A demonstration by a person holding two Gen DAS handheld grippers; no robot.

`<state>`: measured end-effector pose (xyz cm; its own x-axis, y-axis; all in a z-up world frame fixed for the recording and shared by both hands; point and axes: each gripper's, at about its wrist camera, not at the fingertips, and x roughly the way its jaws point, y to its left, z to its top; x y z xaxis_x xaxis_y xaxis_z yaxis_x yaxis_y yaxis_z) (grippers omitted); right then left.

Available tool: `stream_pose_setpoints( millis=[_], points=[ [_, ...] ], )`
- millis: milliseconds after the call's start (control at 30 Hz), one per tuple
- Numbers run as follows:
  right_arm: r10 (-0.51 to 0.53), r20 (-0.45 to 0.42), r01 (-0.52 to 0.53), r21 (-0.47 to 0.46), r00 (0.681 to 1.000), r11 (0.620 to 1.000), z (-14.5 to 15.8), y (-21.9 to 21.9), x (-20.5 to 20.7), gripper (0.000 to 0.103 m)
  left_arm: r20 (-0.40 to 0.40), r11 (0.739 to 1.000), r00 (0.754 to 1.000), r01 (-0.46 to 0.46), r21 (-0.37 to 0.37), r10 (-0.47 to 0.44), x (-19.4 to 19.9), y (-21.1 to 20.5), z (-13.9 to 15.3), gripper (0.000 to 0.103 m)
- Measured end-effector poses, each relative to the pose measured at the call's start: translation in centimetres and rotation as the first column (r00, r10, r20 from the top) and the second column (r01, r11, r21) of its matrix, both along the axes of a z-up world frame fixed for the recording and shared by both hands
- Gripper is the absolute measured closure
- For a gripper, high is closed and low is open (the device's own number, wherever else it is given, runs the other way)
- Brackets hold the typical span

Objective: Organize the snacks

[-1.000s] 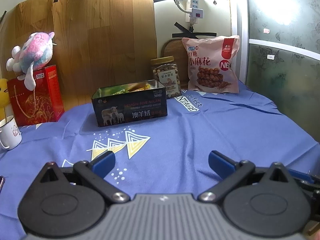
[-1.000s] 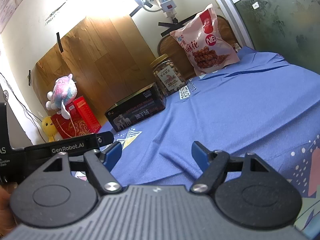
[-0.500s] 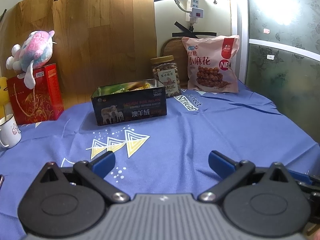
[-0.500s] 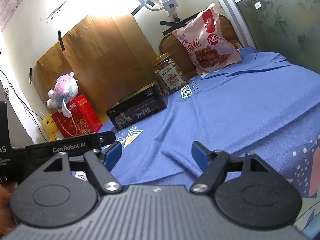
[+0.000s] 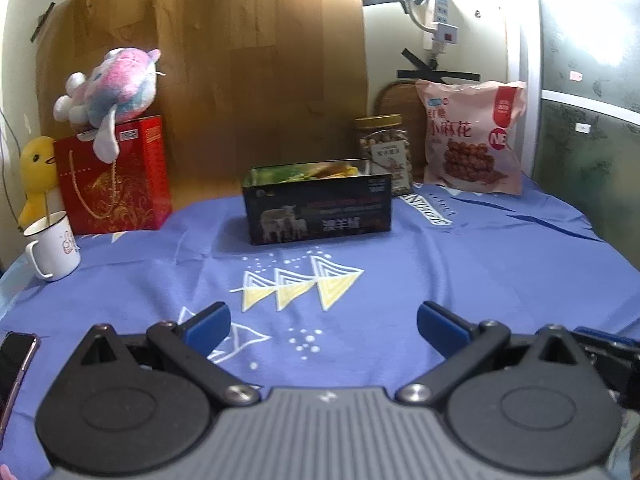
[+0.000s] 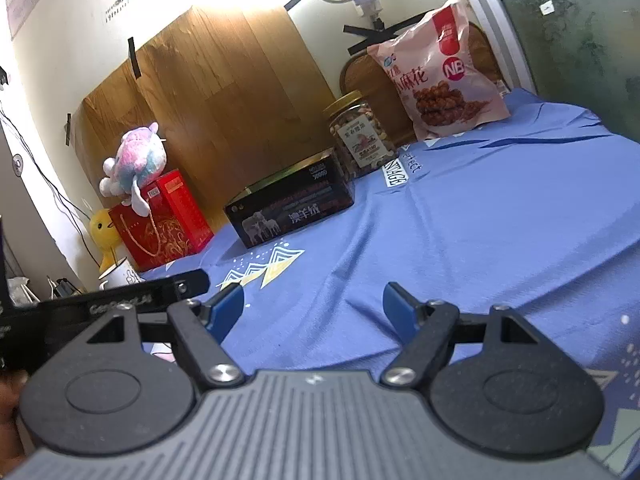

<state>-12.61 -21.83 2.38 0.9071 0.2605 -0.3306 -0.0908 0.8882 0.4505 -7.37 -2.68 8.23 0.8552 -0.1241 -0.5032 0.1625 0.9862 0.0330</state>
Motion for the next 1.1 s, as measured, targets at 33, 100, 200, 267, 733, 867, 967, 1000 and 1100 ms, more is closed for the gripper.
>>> stream_pose_setpoints(
  millis=[33, 100, 200, 267, 733, 867, 967, 1000, 1100],
  points=[
    [0.002, -0.005, -0.002, -0.003, 1.000, 1.000, 0.0, 0.2, 0.2, 0.024, -0.003, 1.000, 1.000, -0.002, -0.004, 0.002, 0.1, 0.2, -0.1, 0.000],
    [0.009, -0.013, -0.009, -0.016, 1.000, 1.000, 0.1, 0.7, 0.5, 0.024, -0.014, 1.000, 1.000, -0.007, -0.011, 0.006, 0.4, 0.5, -0.4, 0.000],
    [0.008, -0.016, -0.008, -0.037, 1.000, 0.999, 0.1, 1.0, 0.4, 0.024, -0.029, 1.000, 1.000, -0.002, -0.018, 0.001, 0.8, 0.6, -0.7, 0.000],
    [-0.001, -0.020, 0.000, -0.036, 1.000, 0.999, 0.1, 0.9, 0.3, 0.024, -0.030, 1.000, 1.000, 0.008, -0.023, -0.008, 0.7, 0.5, -0.7, 0.000],
    [-0.064, -0.014, 0.064, -0.010, 0.998, 0.998, 0.0, -0.5, -0.8, 0.024, -0.027, 0.999, 0.999, 0.039, -0.003, -0.040, -0.2, -1.6, -0.1, 0.000],
    [-0.059, -0.008, 0.059, -0.009, 0.998, 0.998, 0.0, -0.7, -1.3, 0.024, -0.022, 0.999, 0.999, 0.041, 0.015, -0.040, -0.6, -2.2, 0.2, 0.000],
    [-0.055, -0.002, 0.055, -0.018, 0.998, 0.998, 0.5, -1.1, -1.4, 0.024, -0.007, 0.999, 0.999, 0.042, 0.004, -0.042, -0.8, -2.5, 0.9, 0.000],
    [-0.049, -0.001, 0.049, -0.025, 0.999, 0.998, 0.8, -1.3, -1.3, 0.024, 0.000, 0.999, 0.999, 0.039, -0.002, -0.039, -0.8, -2.5, 1.3, 0.000],
    [-0.046, -0.002, 0.046, -0.037, 0.999, 0.998, 2.1, -2.4, -0.4, 0.024, 0.018, 0.999, 1.000, 0.024, -0.023, -0.024, -1.1, -2.2, 2.0, 0.000]
  ],
)
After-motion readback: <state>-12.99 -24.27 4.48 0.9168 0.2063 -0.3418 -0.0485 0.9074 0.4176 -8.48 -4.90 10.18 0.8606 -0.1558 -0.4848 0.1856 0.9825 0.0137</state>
